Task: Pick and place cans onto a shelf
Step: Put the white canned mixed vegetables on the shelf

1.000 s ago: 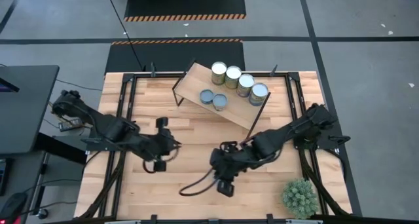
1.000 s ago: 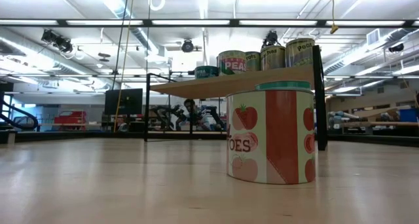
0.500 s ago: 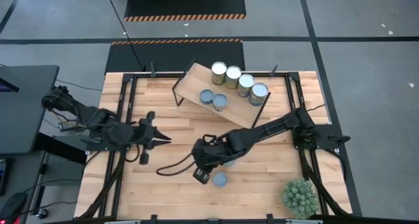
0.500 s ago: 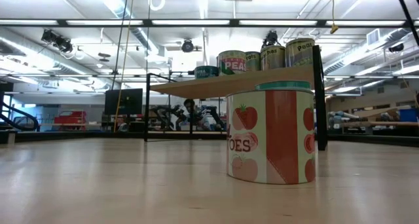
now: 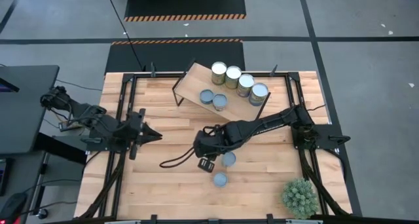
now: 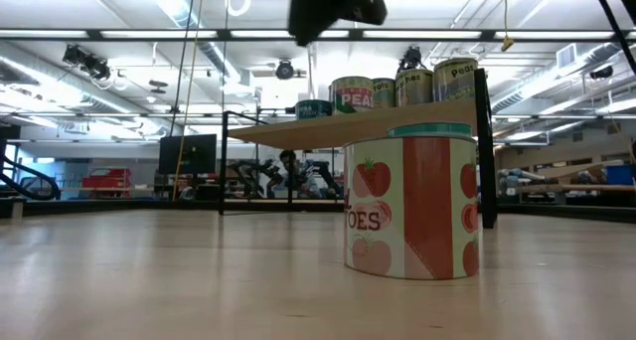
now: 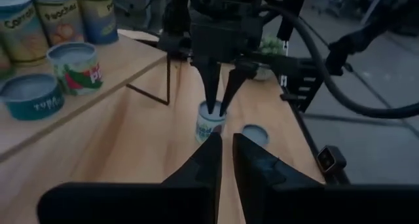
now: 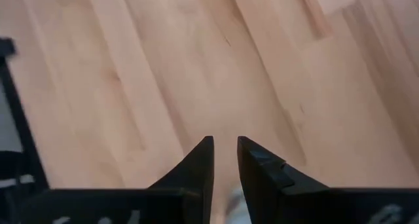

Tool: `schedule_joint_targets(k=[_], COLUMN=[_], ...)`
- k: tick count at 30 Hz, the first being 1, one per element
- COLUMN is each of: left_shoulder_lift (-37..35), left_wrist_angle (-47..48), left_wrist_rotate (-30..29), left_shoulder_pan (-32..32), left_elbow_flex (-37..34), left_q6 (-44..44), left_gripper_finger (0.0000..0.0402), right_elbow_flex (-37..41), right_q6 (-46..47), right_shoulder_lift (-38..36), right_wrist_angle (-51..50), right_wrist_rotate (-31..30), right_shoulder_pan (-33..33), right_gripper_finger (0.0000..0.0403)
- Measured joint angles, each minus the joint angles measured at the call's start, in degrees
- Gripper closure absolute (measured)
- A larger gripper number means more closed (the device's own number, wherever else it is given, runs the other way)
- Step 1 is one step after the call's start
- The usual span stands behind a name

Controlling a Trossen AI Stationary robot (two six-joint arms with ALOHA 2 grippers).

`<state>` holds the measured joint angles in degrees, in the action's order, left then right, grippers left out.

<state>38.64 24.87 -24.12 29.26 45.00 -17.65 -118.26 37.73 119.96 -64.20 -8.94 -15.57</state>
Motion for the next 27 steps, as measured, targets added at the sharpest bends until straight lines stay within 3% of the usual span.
schedule_joint_targets(k=[11,15,22,27], left_shoulder_lift=[-6.2,-6.1,-6.1,-7.7], left_wrist_angle=[-12.1,-17.5,-18.2,-17.9], left_wrist_rotate=[-1.7,-1.7,-1.7,-1.7], left_shoulder_pan=[-0.2,-0.2,-0.1,-0.1], left_elbow_flex=[-12.2,-15.3,-16.5,-16.5], left_q6=[-6.1,-8.8,-11.7,-10.0], left_gripper_finger=[0.0359,0.0359,0.0359,0.0359], right_elbow_flex=[2.2,4.9,7.2,7.2], right_q6=[5.5,7.6,7.3,5.5], right_shoulder_lift=[0.0,0.0,-0.8,-1.5], right_wrist_angle=[-5.2,-5.7,-7.1,-8.4], right_wrist_rotate=[-0.3,2.9,3.9,3.3], right_shoulder_pan=[-1.4,-2.4,-4.0,-4.6], right_gripper_finger=[0.0237,0.0196,0.0140,0.0125])
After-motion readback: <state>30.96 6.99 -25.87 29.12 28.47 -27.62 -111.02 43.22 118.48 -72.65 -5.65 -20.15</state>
